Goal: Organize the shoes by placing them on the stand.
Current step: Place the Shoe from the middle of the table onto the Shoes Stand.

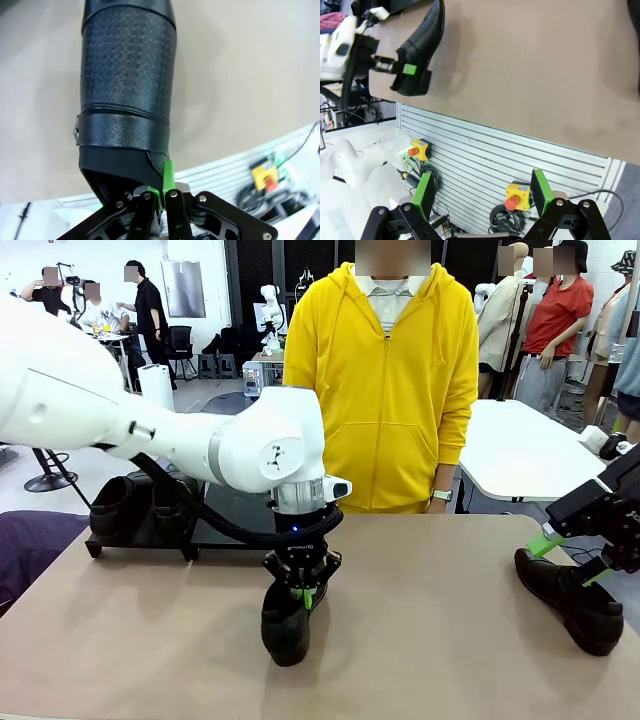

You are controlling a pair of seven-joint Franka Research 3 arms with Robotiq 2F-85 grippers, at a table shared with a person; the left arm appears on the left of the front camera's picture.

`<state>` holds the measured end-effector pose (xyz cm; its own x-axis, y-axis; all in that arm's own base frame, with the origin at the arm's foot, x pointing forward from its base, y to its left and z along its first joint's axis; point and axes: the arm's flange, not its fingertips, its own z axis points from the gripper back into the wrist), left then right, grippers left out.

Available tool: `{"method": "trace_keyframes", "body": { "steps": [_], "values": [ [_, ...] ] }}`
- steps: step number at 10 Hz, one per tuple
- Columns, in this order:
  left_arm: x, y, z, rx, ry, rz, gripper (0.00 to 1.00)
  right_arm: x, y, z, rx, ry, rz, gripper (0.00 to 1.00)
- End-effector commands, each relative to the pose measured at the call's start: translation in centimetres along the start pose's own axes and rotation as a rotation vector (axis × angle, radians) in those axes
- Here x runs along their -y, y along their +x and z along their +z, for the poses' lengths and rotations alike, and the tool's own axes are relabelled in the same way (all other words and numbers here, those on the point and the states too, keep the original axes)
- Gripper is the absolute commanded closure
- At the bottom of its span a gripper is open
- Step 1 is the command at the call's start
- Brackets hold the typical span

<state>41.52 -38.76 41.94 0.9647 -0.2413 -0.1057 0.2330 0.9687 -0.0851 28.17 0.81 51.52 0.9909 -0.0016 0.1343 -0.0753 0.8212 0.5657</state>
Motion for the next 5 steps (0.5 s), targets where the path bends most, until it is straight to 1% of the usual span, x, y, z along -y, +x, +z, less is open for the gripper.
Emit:
{"method": "trace_keyframes", "body": {
  "steps": [1, 2, 3, 4, 5],
  "values": [
    [-2.9, -3.2, 3.2, 0.126, 0.019, -0.125, 1.00, -0.1, 0.1, 0.0, 0.002, 0.028, 0.023, 0.00],
    [-5.2, -4.0, 4.9, 0.215, 0.041, -0.091, 1.00, -0.1, 0.1, 0.0, 0.002, 0.028, 0.023, 0.00],
    [-7.6, -4.3, 6.2, 0.308, 0.054, -0.031, 1.00, -0.1, 0.1, 0.0, 0.002, 0.028, 0.023, 0.00],
    [-10.0, -4.7, 7.2, 0.415, 0.068, 0.085, 1.00, -0.1, 0.1, 0.0, 0.002, 0.028, 0.023, 0.00],
    [-12.0, -5.2, 8.0, 0.522, 0.107, 0.193, 1.00, -0.1, 0.1, 0.0, 0.002, 0.028, 0.023, 0.00]
  ]
}}
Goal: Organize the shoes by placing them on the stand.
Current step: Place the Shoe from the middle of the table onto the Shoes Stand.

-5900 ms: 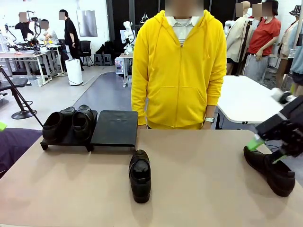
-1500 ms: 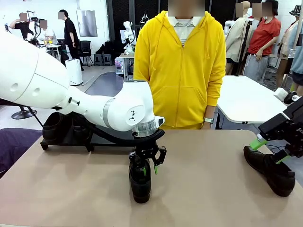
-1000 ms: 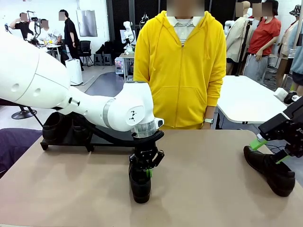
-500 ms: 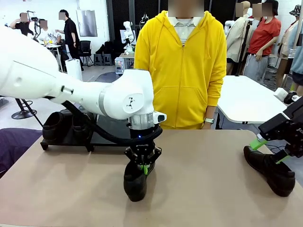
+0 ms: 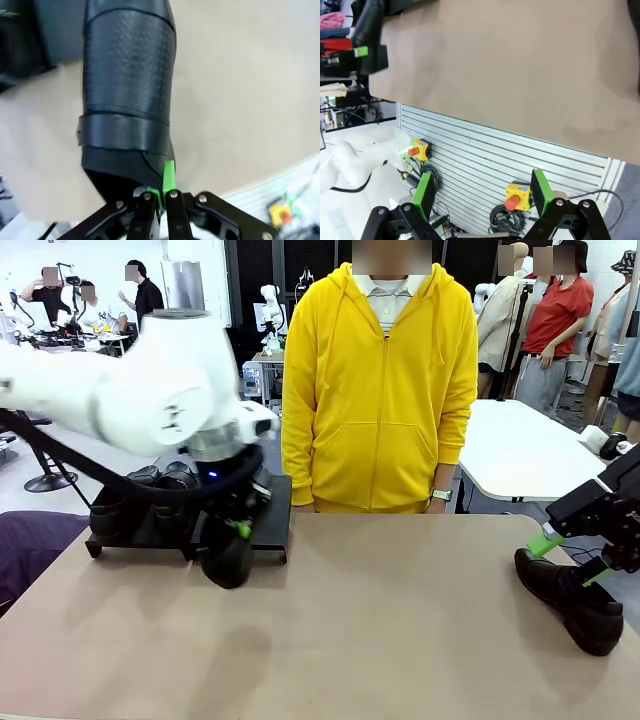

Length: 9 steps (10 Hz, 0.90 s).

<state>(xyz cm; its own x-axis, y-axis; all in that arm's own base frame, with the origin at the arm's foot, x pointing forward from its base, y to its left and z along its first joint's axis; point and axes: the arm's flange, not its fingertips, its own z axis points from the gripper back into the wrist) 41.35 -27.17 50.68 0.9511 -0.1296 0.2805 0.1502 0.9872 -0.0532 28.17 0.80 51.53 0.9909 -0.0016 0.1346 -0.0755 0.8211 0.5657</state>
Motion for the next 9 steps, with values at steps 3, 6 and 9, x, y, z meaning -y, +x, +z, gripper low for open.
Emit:
{"method": "trace_keyframes", "body": {
  "steps": [3, 6, 9],
  "values": [
    [-2.9, -0.1, 0.7, 0.103, 0.022, 0.083, 1.00, -0.1, 0.1, 0.0, 0.002, 0.028, 0.022, 0.00],
    [-2.9, -0.1, 0.7, 0.103, 0.022, 0.083, 1.00, -0.1, 0.1, 0.0, 0.002, 0.028, 0.022, 0.00],
    [-4.1, 2.1, -0.3, 0.043, 0.060, 0.143, 1.00, -0.1, 0.1, 0.0, 0.002, 0.028, 0.022, 0.00]
  ]
}}
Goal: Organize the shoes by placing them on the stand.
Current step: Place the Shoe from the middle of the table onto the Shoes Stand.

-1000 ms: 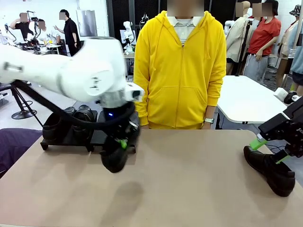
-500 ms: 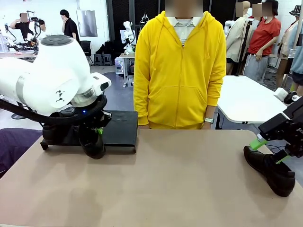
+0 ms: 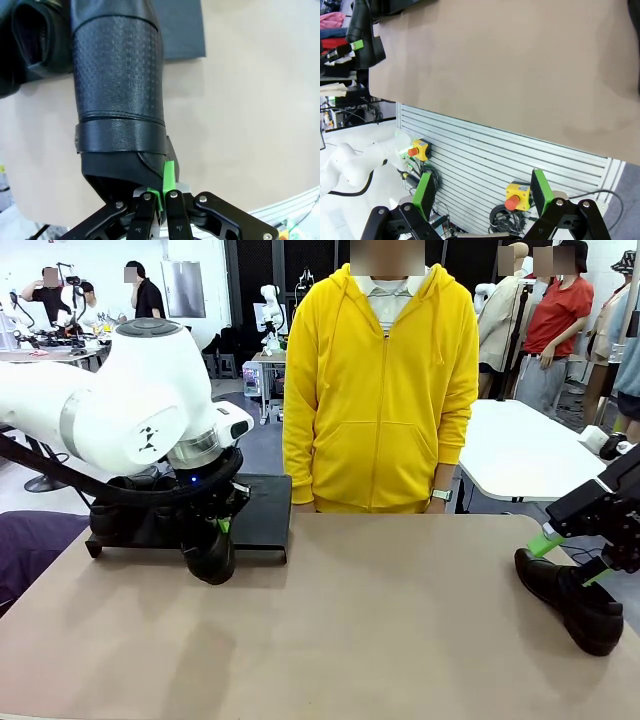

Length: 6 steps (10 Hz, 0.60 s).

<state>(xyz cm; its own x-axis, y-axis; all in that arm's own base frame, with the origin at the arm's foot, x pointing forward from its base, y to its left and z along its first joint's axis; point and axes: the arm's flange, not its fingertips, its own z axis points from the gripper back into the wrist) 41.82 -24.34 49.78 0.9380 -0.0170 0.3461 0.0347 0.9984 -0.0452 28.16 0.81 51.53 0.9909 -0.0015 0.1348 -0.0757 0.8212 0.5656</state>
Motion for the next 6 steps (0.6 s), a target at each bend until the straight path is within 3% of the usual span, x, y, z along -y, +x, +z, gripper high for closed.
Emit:
{"method": "trace_keyframes", "body": {
  "steps": [1, 4, 6],
  "values": [
    [-1.6, 4.5, -0.2, -0.030, 0.031, 0.014, 1.00, -0.1, 0.1, 0.0, 0.002, 0.028, 0.022, 0.00],
    [-3.1, 12.7, -3.7, -0.024, 0.077, -0.104, 1.00, -0.1, 0.1, 0.0, 0.002, 0.028, 0.022, 0.00],
    [-4.3, 16.3, -6.3, 0.000, 0.108, -0.067, 1.00, -0.1, 0.1, 0.0, 0.002, 0.028, 0.022, 0.00]
  ]
}}
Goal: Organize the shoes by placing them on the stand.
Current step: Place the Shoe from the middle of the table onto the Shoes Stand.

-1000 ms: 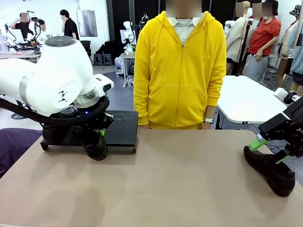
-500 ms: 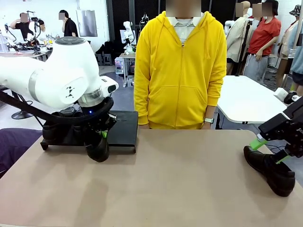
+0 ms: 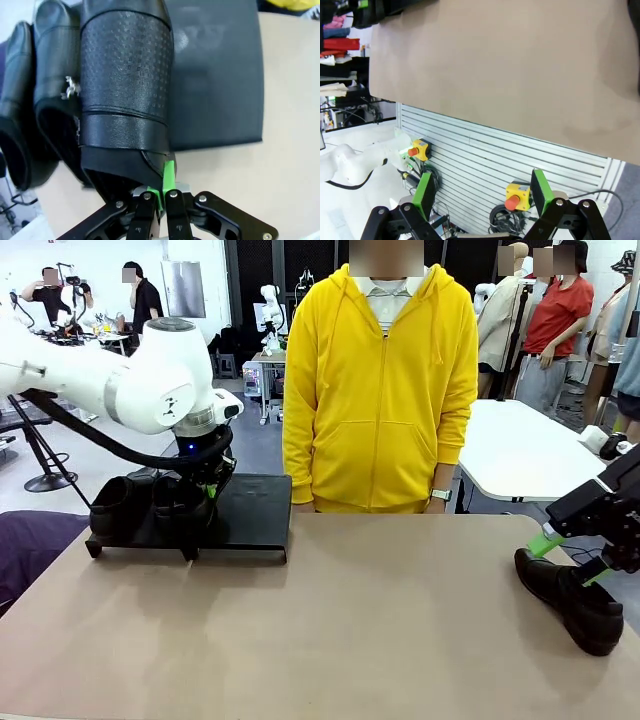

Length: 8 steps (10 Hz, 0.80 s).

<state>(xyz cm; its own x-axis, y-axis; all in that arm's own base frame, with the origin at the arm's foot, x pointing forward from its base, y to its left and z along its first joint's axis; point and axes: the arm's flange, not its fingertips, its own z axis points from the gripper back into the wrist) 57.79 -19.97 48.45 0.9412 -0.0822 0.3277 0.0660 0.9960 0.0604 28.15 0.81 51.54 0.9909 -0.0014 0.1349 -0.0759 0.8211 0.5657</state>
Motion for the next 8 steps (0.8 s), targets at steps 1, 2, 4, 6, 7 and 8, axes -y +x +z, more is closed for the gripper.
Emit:
{"method": "trace_keyframes", "body": {
  "steps": [1, 2, 4, 6, 7, 8],
  "values": [
    [0.6, 3.0, -0.6, 0.030, 0.021, -0.027, 1.00, -0.1, 0.1, 0.0, 0.002, 0.027, 0.022, 0.00],
    [0.9, 3.9, -1.3, 0.030, 0.042, -0.020, 1.00, -0.1, 0.1, 0.0, 0.002, 0.027, 0.022, 0.00],
    [1.7, 4.9, -2.5, 0.002, 0.049, -0.020, 1.00, -0.1, 0.1, 0.0, 0.002, 0.027, 0.022, 0.00],
    [2.2, 5.5, -3.6, -0.027, 0.080, -0.020, 1.00, -0.1, 0.1, 0.0, 0.002, 0.027, 0.022, 0.00],
    [2.4, 5.7, -3.8, -0.016, 0.081, -0.017, 1.00, -0.1, 0.1, 0.0, 0.002, 0.027, 0.022, 0.00],
    [2.5, 5.9, -4.1, 0.000, 0.077, -0.024, 0.97, -0.1, 0.1, 0.0, 0.002, 0.027, 0.022, 0.00]
  ]
}}
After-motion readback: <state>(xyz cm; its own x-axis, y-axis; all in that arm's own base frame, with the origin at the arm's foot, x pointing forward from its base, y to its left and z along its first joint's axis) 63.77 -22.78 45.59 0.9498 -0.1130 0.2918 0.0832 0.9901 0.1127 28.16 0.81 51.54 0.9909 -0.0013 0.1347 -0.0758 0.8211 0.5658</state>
